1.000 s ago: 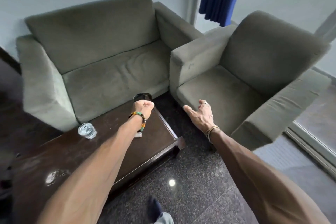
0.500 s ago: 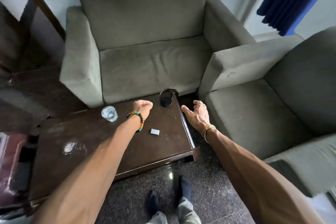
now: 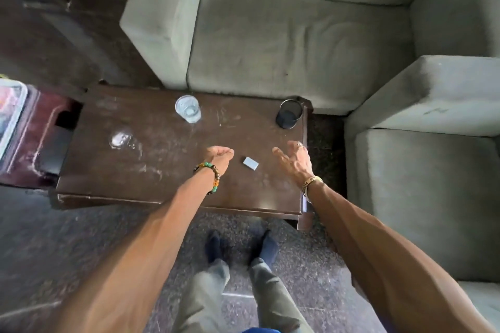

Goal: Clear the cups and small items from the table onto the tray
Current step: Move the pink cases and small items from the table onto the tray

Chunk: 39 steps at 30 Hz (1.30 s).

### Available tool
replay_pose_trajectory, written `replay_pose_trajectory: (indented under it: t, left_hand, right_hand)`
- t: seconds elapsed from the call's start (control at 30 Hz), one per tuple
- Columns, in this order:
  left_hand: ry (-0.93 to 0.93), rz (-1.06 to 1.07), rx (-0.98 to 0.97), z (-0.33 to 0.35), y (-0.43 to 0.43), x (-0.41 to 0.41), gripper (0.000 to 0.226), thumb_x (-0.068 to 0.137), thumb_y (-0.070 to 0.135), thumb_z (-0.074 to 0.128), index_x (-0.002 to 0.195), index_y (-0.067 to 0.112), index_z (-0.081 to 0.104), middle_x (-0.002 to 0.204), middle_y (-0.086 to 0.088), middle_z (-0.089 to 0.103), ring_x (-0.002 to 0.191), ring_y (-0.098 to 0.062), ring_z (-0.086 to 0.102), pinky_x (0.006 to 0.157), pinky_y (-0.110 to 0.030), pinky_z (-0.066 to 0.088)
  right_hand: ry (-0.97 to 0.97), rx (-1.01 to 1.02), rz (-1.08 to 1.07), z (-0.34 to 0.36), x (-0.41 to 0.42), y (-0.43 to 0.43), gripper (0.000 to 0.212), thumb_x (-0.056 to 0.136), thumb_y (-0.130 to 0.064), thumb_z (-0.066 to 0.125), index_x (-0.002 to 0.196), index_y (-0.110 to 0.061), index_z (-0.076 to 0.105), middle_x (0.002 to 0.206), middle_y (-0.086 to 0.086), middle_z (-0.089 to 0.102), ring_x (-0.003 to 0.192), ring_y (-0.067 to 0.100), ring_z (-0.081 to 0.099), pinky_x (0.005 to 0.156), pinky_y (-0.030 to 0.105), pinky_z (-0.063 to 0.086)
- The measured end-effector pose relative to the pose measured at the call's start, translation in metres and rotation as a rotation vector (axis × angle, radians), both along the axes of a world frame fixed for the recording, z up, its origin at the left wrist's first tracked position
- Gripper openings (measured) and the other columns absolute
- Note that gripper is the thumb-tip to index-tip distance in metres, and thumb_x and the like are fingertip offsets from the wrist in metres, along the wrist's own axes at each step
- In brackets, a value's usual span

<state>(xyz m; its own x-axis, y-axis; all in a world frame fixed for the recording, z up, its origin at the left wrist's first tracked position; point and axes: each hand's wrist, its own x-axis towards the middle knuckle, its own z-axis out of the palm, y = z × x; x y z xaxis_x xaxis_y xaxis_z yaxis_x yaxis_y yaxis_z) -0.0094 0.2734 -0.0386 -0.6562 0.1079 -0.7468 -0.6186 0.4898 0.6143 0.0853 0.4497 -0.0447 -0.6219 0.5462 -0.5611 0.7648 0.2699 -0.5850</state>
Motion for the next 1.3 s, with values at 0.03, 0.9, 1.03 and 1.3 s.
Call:
replay_pose_trajectory:
  t: [0.03, 0.9, 1.03, 1.3]
  left_hand:
    - [-0.021, 0.007, 0.004, -0.006, 0.001, -0.001, 0.027, 0.096, 0.010, 0.055, 0.120, -0.003, 0.057, 0.111, -0.016, 0.061, 0.099, -0.020, 0.051, 0.094, -0.037, 0.047]
    - [-0.236, 0.083, -0.027, -0.241, 0.036, -0.011, 0.041, 0.091, 0.019, 0.057, 0.132, 0.013, 0.052, 0.126, -0.017, 0.060, 0.113, -0.036, 0.062, 0.099, -0.046, 0.050]
    - [-0.235, 0.126, 0.024, -0.250, 0.043, -0.010, 0.034, 0.091, 0.006, 0.054, 0.124, 0.005, 0.060, 0.100, -0.017, 0.067, 0.084, -0.032, 0.062, 0.089, -0.033, 0.050]
    - [-0.336, 0.422, 0.119, -0.212, 0.053, -0.006, 0.026, 0.094, -0.011, 0.043, 0.108, 0.001, 0.062, 0.081, -0.012, 0.056, 0.057, -0.014, 0.050, 0.054, -0.022, 0.041]
  right_hand:
    - [-0.010, -0.007, 0.008, -0.007, -0.004, 0.000, 0.064, 0.094, -0.043, 0.066, 0.143, -0.005, 0.048, 0.142, 0.016, 0.053, 0.134, 0.029, 0.048, 0.107, 0.031, 0.037]
    - [-0.154, -0.080, 0.083, -0.194, -0.061, -0.026, 0.029, 0.096, -0.001, 0.046, 0.110, 0.010, 0.068, 0.130, 0.020, 0.062, 0.121, 0.038, 0.055, 0.108, 0.038, 0.042]
    - [-0.167, -0.122, 0.049, -0.201, -0.066, -0.027, 0.030, 0.094, -0.004, 0.046, 0.111, 0.007, 0.069, 0.124, 0.018, 0.066, 0.118, 0.038, 0.056, 0.103, 0.042, 0.046]
    - [-0.156, -0.195, 0.055, -0.174, -0.060, -0.040, 0.032, 0.088, -0.012, 0.047, 0.101, -0.003, 0.075, 0.106, 0.020, 0.073, 0.105, 0.038, 0.062, 0.089, 0.043, 0.054]
